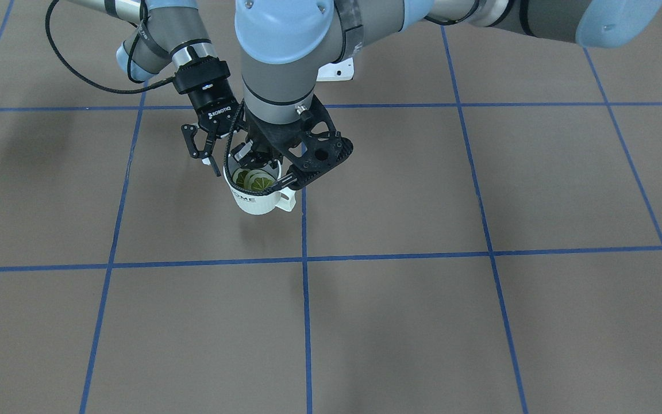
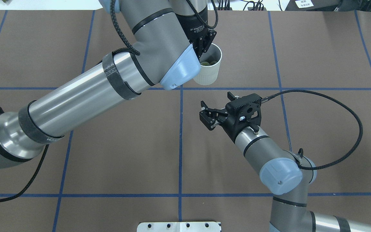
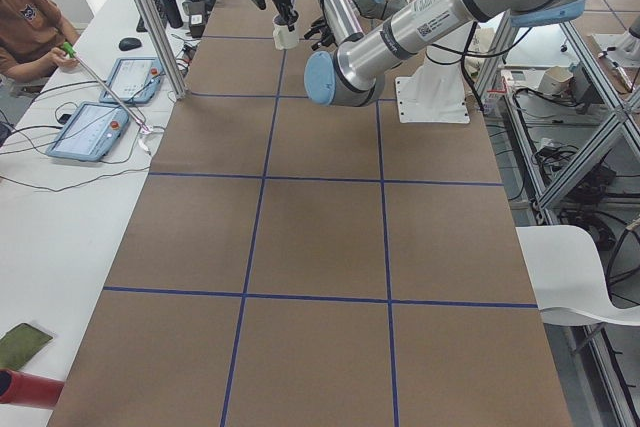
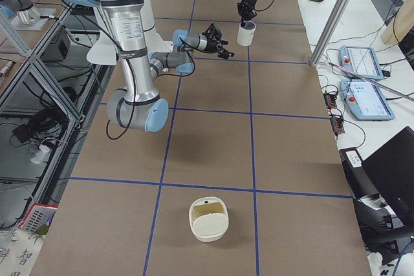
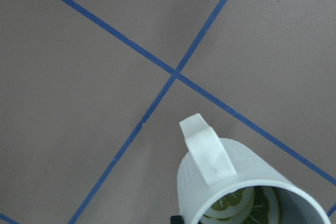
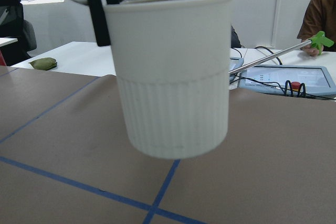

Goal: Left arm hands cup to right arm to dump lemon

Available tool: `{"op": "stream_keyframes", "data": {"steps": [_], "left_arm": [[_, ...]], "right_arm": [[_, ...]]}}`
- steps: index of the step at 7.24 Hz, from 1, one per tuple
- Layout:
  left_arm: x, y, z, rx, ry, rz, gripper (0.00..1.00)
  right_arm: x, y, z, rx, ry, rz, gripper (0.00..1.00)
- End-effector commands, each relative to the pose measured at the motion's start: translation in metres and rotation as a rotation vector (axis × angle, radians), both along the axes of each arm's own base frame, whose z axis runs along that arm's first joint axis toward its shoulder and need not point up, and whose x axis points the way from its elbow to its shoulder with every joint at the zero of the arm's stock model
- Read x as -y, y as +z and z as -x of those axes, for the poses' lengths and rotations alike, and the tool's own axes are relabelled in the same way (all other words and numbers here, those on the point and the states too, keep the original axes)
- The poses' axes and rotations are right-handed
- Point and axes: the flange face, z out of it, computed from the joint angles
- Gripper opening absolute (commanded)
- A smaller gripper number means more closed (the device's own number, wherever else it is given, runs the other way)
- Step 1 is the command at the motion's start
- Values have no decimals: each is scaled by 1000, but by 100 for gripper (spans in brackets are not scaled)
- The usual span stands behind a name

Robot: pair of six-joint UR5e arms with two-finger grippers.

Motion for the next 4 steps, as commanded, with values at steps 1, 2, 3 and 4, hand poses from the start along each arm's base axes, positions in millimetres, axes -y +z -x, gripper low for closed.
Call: {"op": "stream_keyframes", "data": {"steps": [1, 2, 3, 4], "left_arm": [[-7, -2, -7, 4, 2, -3, 0], [-13, 4, -18, 16, 15, 2, 0], [-17, 3, -23, 19, 20, -3, 0], [-20, 1, -25, 17, 25, -4, 0]], "right_arm": [[-3, -5, 8, -12, 58, -6, 97], [-5, -3, 11, -20, 101, -12, 96], [-5, -4, 10, -19, 110, -13, 96], [-5, -6, 10, -13, 115, -14, 96]]}}
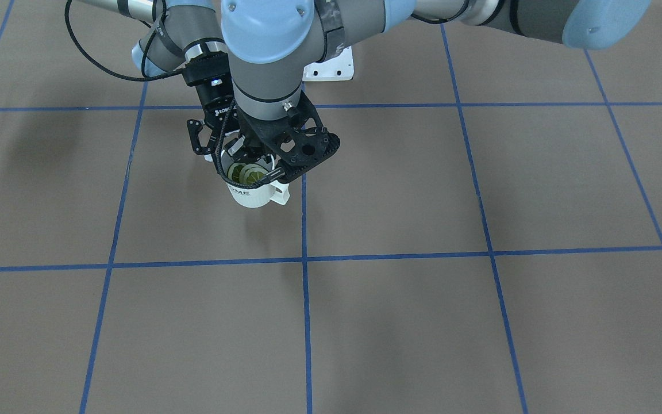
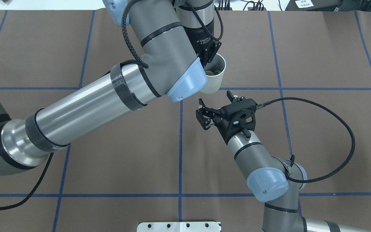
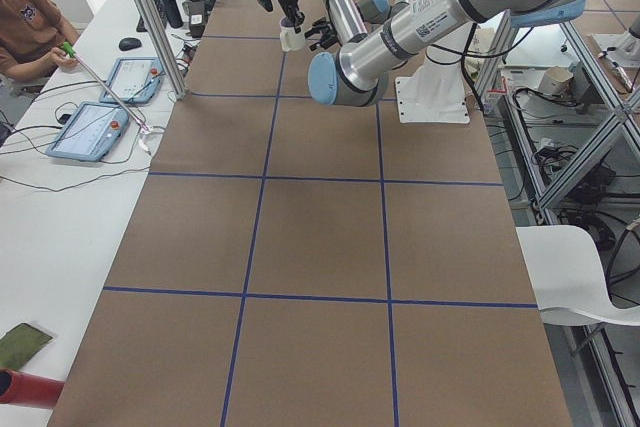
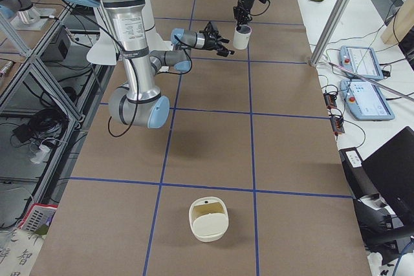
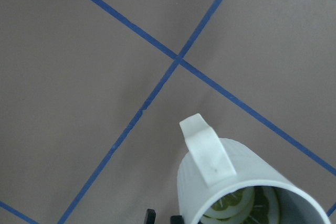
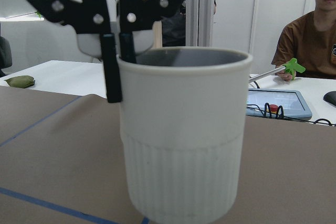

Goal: Left arm hands cup to right arm to dump lemon

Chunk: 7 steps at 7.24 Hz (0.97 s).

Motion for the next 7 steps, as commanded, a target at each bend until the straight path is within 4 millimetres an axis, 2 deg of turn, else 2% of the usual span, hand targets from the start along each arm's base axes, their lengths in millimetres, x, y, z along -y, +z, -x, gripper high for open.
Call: {"op": "stream_keyframes", "data": {"steps": [1, 7], "left_arm": [[-10, -2, -10, 1, 16, -2, 0], [-17, -2, -14, 1, 24, -9, 0]], "right_arm": [[0, -7, 0, 14, 19, -5, 96], [3, -9, 0, 19, 54, -9, 96]]}}
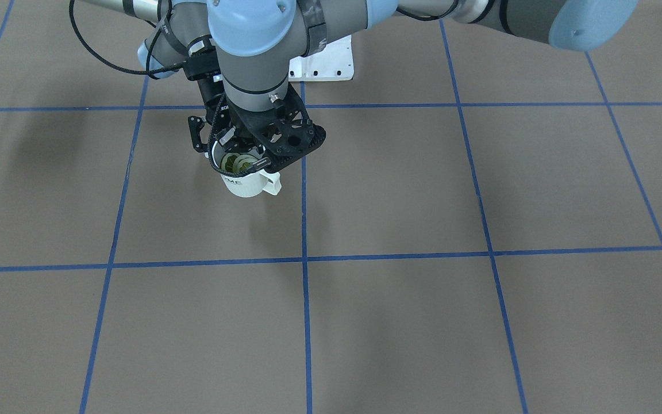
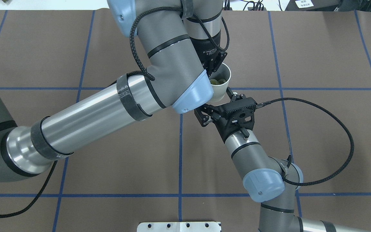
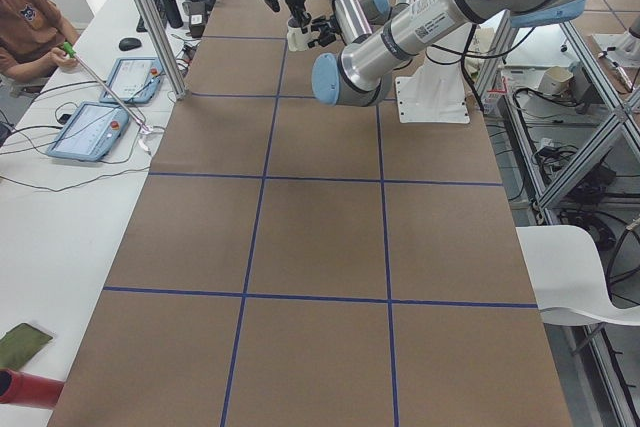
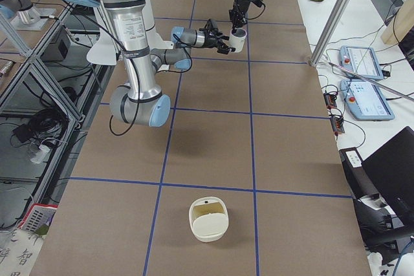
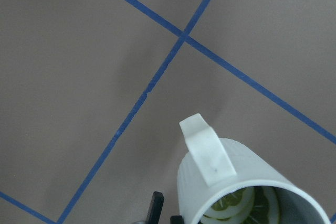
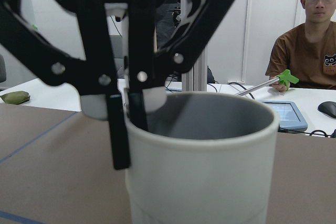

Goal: Left arm hands cup to right arm to dump lemon

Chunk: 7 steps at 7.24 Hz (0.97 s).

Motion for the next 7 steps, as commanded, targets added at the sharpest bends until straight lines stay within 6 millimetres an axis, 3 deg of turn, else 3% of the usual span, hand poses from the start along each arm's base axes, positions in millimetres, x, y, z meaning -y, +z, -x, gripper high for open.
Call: {"op": "stream_keyframes", "data": {"steps": [1, 7], "left_arm": [[0, 3, 0, 13, 0, 10, 0], [-9, -3, -3, 5, 12, 7, 0]], "right_arm": [[1, 2, 0, -6, 14, 0, 96], [1, -4, 1, 9, 16, -3, 96]]}}
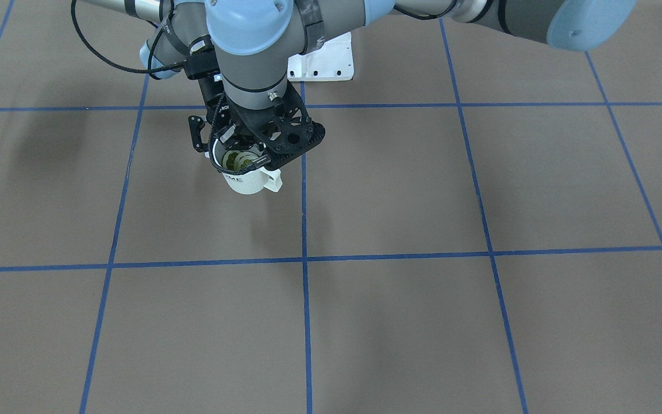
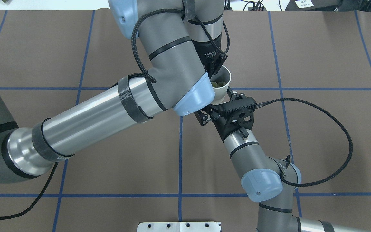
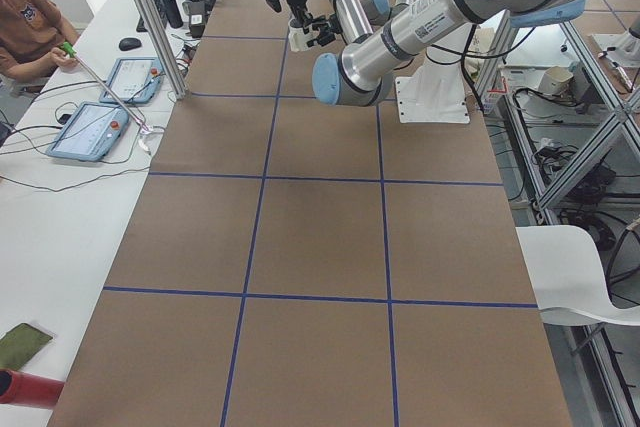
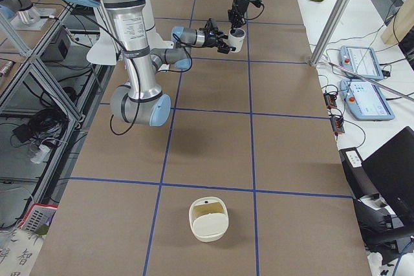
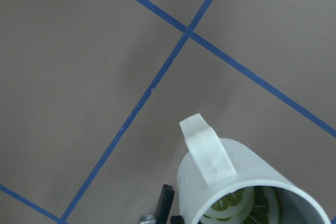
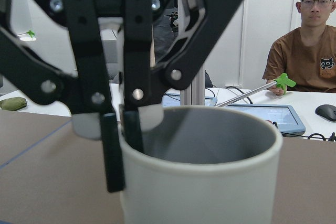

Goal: Left arm hands cup to right arm to dump lemon

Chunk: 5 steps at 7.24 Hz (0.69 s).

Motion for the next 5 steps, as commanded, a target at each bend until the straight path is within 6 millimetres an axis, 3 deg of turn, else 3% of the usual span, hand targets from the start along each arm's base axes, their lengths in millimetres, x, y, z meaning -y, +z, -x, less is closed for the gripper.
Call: {"op": "stream_keyframes", "data": {"steps": [1, 5], "left_arm": [[-4, -2, 0, -6, 3, -4, 0], [-10, -3, -4, -10, 14, -6, 0]], "right_arm": [[1, 1, 0, -4, 2, -1, 96], [8, 1, -5, -7, 17, 0, 96]]}}
